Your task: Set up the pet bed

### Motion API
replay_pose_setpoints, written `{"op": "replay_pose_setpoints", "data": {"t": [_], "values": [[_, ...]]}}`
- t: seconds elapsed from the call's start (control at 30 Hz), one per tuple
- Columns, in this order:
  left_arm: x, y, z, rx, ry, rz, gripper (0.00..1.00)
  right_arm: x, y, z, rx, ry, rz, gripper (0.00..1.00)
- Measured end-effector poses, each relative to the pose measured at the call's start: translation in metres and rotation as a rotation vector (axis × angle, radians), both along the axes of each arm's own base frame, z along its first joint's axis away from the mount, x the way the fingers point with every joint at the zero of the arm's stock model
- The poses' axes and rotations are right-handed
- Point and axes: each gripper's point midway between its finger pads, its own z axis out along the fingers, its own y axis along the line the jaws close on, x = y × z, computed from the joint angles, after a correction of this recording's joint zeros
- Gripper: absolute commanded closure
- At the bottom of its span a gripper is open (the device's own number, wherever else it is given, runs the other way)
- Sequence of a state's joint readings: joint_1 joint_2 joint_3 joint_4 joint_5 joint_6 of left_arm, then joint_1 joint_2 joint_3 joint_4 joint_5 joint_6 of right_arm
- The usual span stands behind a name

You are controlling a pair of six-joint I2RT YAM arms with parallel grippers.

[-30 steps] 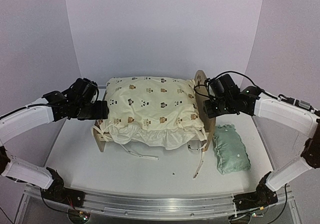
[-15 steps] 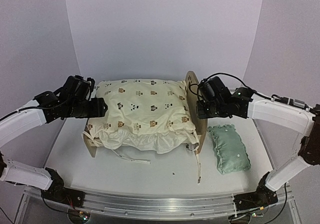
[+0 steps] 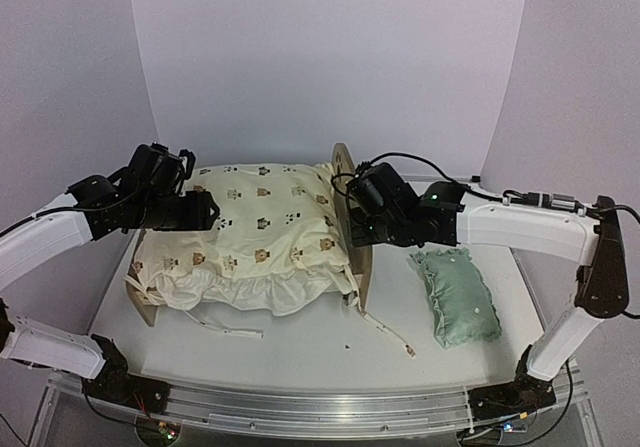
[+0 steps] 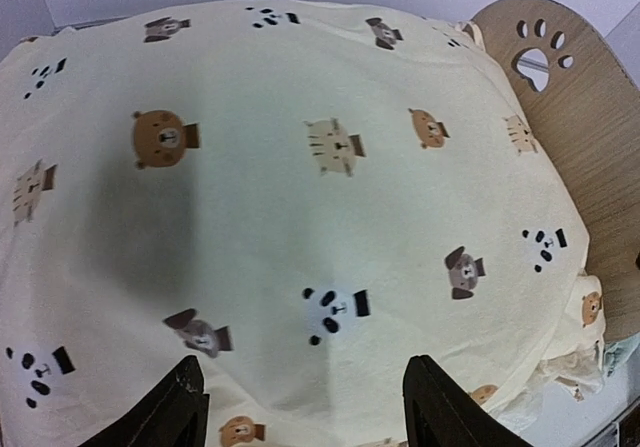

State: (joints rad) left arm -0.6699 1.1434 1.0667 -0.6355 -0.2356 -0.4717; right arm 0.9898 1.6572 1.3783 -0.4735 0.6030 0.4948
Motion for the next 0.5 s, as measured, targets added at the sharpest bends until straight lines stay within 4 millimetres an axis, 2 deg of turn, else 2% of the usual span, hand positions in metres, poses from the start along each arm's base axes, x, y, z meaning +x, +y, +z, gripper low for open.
{"op": "replay_pose_setpoints", "data": {"t": [0.1, 0.2, 0.37, 0.5], "values": [[-0.002, -0.011, 0.003, 0.002, -0.003, -0.031, 0.33, -0.014, 0.019, -0.009, 0.002, 0.035, 0.082, 0.40], [-0.007, -0.024, 0.003, 0.011, -0.003, -0.076, 0.33, -0.025, 0.027, -0.015, -0.024, 0.050, 0.149, 0.22], [-0.024, -0.063, 0.001, 0.043, -0.004, -0.211, 0.37, -0.036, 0.016, -0.017, -0.063, 0.050, 0.201, 0.14], [-0.037, -0.093, -0.002, 0.055, -0.016, -0.320, 0.39, -0.046, -0.007, 0.001, -0.068, -0.002, 0.214, 0.13]]}}
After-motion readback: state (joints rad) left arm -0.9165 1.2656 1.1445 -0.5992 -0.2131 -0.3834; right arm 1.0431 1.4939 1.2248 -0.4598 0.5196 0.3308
